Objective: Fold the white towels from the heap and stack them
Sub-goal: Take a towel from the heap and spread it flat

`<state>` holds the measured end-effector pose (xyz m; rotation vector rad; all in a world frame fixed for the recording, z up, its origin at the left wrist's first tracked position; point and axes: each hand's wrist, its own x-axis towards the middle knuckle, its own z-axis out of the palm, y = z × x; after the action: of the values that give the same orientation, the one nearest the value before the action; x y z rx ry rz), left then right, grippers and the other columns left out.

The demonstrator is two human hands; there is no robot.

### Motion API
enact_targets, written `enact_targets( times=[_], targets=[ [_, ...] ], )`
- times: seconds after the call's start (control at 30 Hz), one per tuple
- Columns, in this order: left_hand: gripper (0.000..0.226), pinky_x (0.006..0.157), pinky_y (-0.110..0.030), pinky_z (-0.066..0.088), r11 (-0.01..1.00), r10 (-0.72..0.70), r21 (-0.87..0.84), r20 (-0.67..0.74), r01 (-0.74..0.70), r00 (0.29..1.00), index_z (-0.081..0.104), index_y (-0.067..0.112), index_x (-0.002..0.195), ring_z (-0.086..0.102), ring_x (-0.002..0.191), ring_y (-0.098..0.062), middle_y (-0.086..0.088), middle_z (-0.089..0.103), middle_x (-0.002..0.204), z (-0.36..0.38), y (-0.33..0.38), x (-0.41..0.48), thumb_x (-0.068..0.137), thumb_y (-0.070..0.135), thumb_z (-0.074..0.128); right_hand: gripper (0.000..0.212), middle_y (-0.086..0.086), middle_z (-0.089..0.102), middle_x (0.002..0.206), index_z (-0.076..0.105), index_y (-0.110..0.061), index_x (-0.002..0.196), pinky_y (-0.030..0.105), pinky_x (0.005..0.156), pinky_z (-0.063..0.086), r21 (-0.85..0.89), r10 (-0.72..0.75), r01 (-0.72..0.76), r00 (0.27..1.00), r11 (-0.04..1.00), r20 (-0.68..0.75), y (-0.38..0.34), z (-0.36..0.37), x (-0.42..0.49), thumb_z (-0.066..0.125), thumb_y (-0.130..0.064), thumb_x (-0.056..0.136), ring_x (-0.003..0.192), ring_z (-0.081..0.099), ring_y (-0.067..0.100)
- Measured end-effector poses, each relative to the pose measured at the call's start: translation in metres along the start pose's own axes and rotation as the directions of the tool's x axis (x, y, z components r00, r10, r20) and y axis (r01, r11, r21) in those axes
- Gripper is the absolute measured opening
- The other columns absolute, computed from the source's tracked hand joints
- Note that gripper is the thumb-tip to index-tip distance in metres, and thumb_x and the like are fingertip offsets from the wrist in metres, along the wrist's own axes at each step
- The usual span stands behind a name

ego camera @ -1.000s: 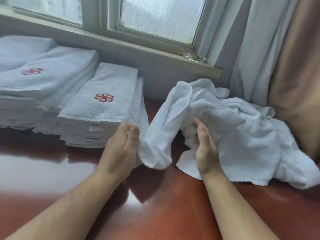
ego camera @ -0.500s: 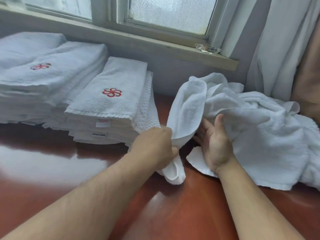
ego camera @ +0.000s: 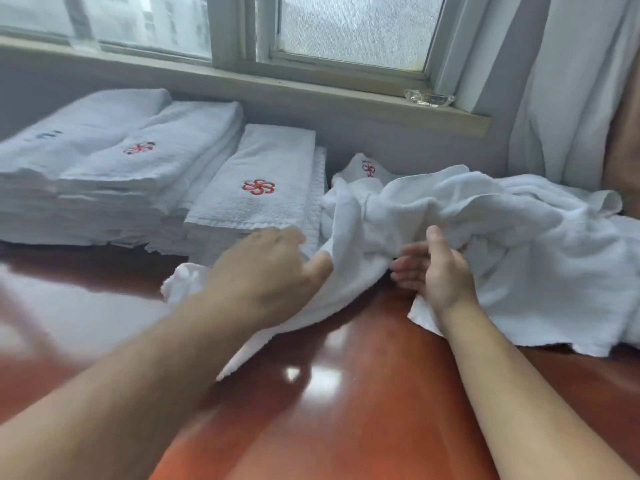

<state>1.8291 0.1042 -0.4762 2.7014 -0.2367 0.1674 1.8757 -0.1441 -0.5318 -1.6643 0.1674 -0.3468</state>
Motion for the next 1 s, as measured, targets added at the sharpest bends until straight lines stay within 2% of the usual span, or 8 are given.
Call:
enact_targets(
  times=[0.1,0.27,0.53,0.63,0.73,0.8,0.93,1.0],
  targets=[
    [0.104,0.097,-0.043,0.045,1.0,-0.015,0.026,0.14,0.012,0.99,0.039,0.025,0.142,0.052,0.127,-0.025,-0.002,0.051,0.138,0.028,0.012,-0.003,0.063,0.092,0.045,0.07,0.016,0.077,0.086,0.074,-0.002,0.095,0.033,0.068,0.055,-0.094,0.068,-0.054,0.987,0.994,0.148,-0.003,0.008,-0.015,0.03,-0.055,0.106,0.081,0.074,0.03],
    [0.025,0.08,-0.038,0.049,0.978,0.199,0.075,-0.077,-0.193,0.977,0.054,0.03,0.098,0.06,0.1,-0.02,0.011,0.054,0.096,0.052,-0.005,-0.01,0.084,0.051,0.057,0.064,0.002,0.072,0.119,0.069,-0.015,0.127,0.031,0.085,0.05,-0.125,0.031,-0.006,0.979,0.992,0.201,-0.001,0.01,-0.014,0.023,-0.056,0.106,0.112,0.066,0.015],
    [0.017,0.059,-0.039,0.044,0.859,0.349,-0.462,0.217,-0.219,0.912,0.054,0.016,0.067,0.056,0.066,-0.018,0.001,0.058,0.075,0.018,-0.05,-0.034,0.059,0.024,0.066,0.051,-0.006,0.06,0.143,0.047,-0.033,0.15,0.041,0.112,0.044,0.187,-0.057,0.023,0.983,0.982,0.177,-0.001,0.013,0.014,0.037,-0.055,0.105,0.131,0.056,0.013],
    [0.019,0.056,-0.028,0.039,0.9,0.288,-0.409,0.291,-0.153,0.912,0.055,0.022,0.073,0.05,0.059,-0.006,0.013,0.055,0.064,0.014,-0.061,-0.033,0.058,0.031,0.063,0.066,-0.002,0.043,0.156,0.03,-0.024,0.158,0.036,0.117,0.034,-0.118,0.005,-0.001,0.999,0.993,0.038,-0.004,0.021,0.014,0.048,-0.053,0.102,0.141,0.044,0.018],
    [0.013,0.059,-0.017,0.036,0.913,0.348,-0.299,0.208,-0.279,0.914,0.054,0.033,0.071,0.055,0.069,0.001,0.023,0.058,0.077,0.017,-0.061,-0.032,0.062,0.041,0.06,0.05,0.006,0.063,0.119,0.055,-0.014,0.124,0.033,0.088,0.047,-0.47,-0.307,0.143,0.905,0.871,-0.294,-0.013,0.039,-0.015,0.055,-0.05,0.09,0.111,0.059,0.029],
    [0.019,0.067,-0.018,0.04,0.89,0.435,-0.23,0.168,-0.394,0.884,0.055,0.033,0.078,0.056,0.081,0.002,0.022,0.057,0.087,0.02,-0.062,-0.032,0.067,0.049,0.051,0.044,-0.003,0.062,0.084,0.055,-0.021,0.091,0.025,0.061,0.04,-0.555,-0.425,0.252,0.881,0.793,-0.209,-0.032,0.056,-0.031,0.046,-0.064,0.083,0.081,0.06,0.023],
    [0.007,0.06,-0.015,0.036,0.871,0.48,-0.207,0.166,-0.446,0.861,0.047,0.042,0.076,0.055,0.075,0.001,0.024,0.059,0.081,0.019,-0.066,-0.036,0.071,0.044,0.051,0.087,0.008,0.066,0.111,0.06,-0.008,0.126,0.035,0.079,0.051,-0.839,0.213,-0.03,0.972,0.543,0.103,-0.074,0.091,-0.023,0.055,-0.08,0.079,0.099,0.063,0.029],
    [0.009,0.058,-0.019,0.039,0.881,0.453,-0.234,0.167,-0.411,0.876,0.047,0.043,0.077,0.057,0.073,-0.001,0.023,0.061,0.081,0.019,-0.067,-0.04,0.072,0.038,0.053,0.067,0.01,0.063,0.115,0.055,-0.006,0.134,0.037,0.083,0.051,-0.926,0.343,0.012,0.927,0.377,0.152,-0.082,0.1,-0.018,0.062,-0.057,0.09,0.099,0.06,0.03]
  ],
)
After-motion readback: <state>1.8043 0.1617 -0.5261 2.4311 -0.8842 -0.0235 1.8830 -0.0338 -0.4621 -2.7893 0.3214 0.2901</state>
